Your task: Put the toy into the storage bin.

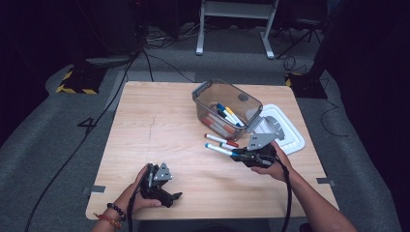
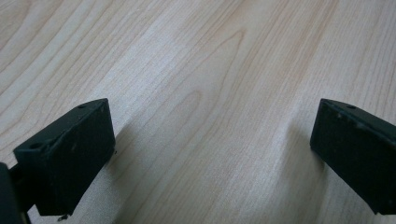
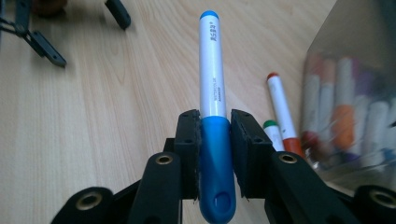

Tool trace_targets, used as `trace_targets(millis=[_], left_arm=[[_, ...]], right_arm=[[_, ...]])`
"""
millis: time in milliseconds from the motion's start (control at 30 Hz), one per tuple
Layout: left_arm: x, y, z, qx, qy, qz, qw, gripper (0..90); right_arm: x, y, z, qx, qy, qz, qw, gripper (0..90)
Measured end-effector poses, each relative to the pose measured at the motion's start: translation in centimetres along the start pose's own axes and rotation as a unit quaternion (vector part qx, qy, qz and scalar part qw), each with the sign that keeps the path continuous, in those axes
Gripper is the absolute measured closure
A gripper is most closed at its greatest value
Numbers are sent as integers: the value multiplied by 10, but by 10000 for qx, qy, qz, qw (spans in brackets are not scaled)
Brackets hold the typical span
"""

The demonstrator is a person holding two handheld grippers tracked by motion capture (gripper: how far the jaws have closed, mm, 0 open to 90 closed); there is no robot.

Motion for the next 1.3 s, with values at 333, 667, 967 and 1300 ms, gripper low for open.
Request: trace_targets(millis=[333,667,967,1300], left_arm=[[0,0,0,7,0,12,10000,2],[0,0,0,18,-9,12,10000,2],[0,0,0,12,-8,7,10000,1],[0,0,0,2,-14,3,10000,2]], right_arm=[[36,-36,-32,-595,-7,-244,9979,736],[71,-40,-87,-1056,278,-256,9937,737],[80,-2,-120,-1223,559,190,9907,737],[75,50,-138,-959,973,1044,9851,736]])
Point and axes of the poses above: each handheld gripper's, and its own axes: y roughly forward along the jaws, x roughly out of its top, z roughly to its left, the point moved 5 cm from there along y, roughly forward along the jaws, and after that the axes turned 1 degree about -y, right-handed, at the moved point
